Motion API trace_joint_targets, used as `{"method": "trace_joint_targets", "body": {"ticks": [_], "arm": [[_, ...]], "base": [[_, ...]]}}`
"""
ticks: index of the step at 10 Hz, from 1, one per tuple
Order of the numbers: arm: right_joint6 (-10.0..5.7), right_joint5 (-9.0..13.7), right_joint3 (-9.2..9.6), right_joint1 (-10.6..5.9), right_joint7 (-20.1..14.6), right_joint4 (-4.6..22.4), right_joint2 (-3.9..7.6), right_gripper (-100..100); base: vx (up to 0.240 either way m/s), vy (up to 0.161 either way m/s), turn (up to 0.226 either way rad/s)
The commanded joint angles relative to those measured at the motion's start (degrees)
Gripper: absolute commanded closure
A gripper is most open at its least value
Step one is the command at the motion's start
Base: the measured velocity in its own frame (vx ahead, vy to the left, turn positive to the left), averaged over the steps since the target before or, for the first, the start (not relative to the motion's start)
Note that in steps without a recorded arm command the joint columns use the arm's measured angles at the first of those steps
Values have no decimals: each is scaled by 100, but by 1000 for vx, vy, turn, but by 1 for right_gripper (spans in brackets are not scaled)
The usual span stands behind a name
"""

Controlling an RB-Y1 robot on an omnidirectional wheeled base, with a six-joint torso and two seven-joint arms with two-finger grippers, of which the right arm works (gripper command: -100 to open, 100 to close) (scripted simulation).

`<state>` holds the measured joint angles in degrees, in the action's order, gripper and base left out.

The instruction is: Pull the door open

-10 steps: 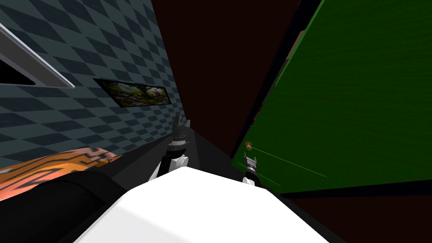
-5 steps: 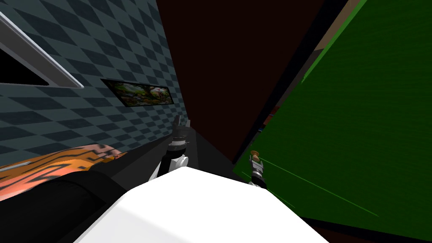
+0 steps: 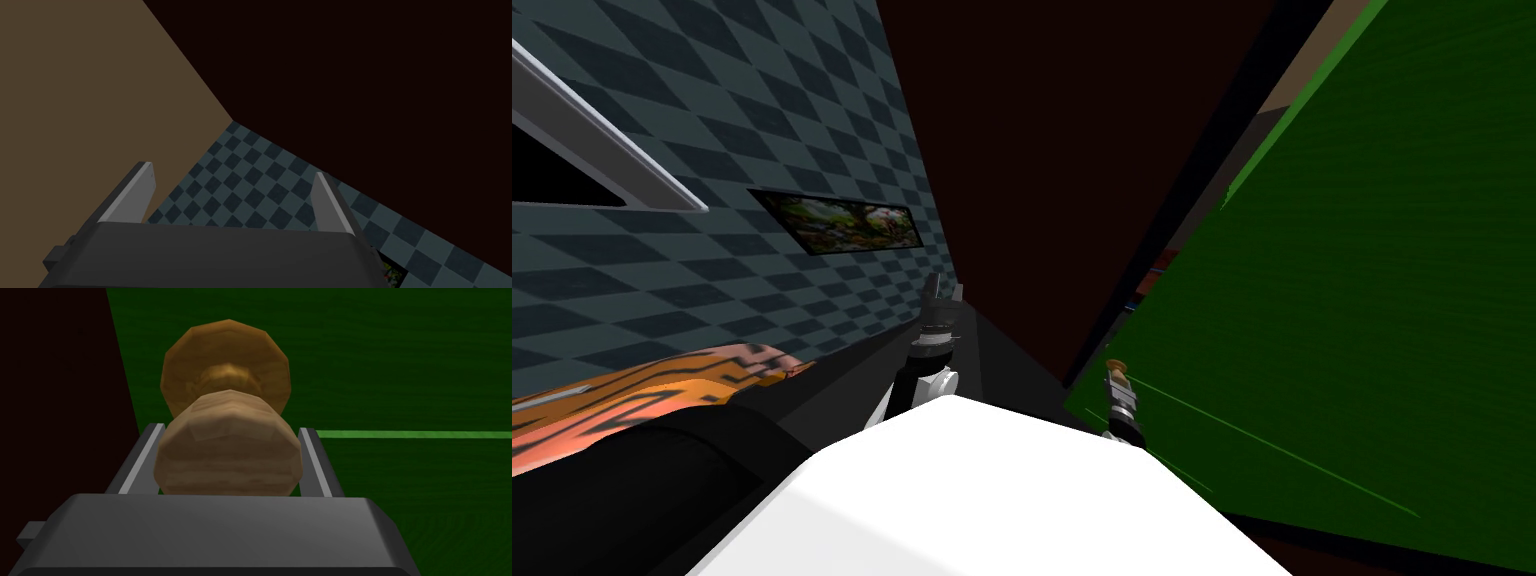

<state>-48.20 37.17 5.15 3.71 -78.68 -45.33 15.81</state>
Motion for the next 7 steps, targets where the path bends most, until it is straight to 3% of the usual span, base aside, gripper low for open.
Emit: {"method": "trace_joint_targets", "body": {"ticks": [1, 2, 3, 7], "arm": [[-11, -4, 11, -5, -4, -11, -16, 100], [-11, -4, 11, -5, -4, -11, -16, 100], [-20, -33, 120, 61, -150, -31, 95, 100], [-74, -98, 349, 165, -439, -105, 296, 100]], "base": [[-12, 5, -5], [0, 0, 0], [-116, -30, 138], [-205, -24, 134]]}}
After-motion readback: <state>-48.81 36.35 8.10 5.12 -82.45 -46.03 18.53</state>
